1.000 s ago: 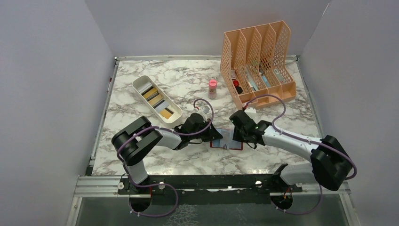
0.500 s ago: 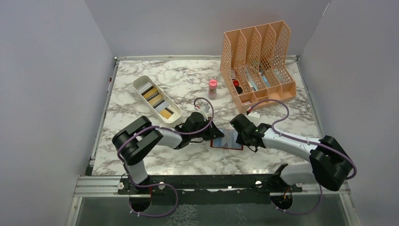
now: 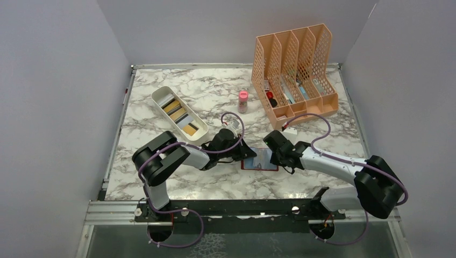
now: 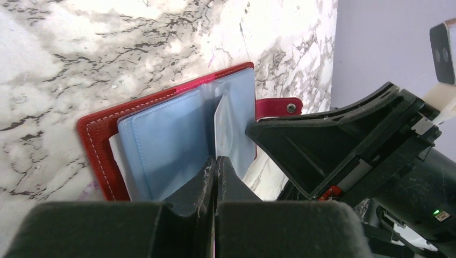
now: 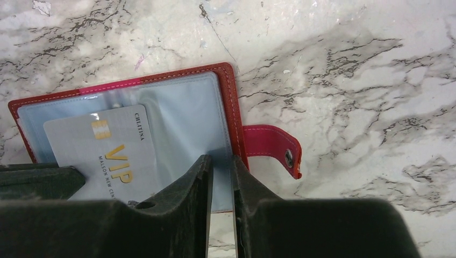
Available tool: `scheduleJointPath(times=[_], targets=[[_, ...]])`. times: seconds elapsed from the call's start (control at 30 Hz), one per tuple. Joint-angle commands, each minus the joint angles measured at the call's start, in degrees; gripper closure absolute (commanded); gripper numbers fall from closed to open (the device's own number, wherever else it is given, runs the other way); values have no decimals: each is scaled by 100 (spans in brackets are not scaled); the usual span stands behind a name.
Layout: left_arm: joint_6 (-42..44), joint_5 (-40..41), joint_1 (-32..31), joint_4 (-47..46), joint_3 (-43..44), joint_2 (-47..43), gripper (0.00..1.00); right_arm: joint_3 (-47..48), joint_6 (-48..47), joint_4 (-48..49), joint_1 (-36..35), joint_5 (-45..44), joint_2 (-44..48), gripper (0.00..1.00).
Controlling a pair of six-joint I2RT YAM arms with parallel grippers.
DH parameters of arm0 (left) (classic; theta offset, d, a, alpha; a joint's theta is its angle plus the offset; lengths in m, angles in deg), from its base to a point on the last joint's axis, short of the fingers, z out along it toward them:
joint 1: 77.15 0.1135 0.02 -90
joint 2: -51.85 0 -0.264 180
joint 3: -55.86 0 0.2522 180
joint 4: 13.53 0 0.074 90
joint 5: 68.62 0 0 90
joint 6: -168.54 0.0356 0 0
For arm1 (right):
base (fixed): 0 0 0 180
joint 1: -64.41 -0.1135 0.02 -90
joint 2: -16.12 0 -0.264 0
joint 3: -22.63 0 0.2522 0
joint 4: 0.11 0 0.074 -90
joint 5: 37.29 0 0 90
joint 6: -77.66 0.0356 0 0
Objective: Put the credit cards into the card holder
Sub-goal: Insert the credit card into the card holder.
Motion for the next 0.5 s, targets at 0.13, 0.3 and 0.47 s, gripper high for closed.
scheduleJointPath(times=[0.13,0.3,0.47], targets=[[-59,487,-1,-161,-104,-7,100,-302,-133,-52,35,-128,34,78],[-111,478,-1,-127,-69,34,100,-310,-166,-19,35,-105,105,78],[-169,608,-10,-117,-148,38,100,-328,-169,11,35,-65,74,78]])
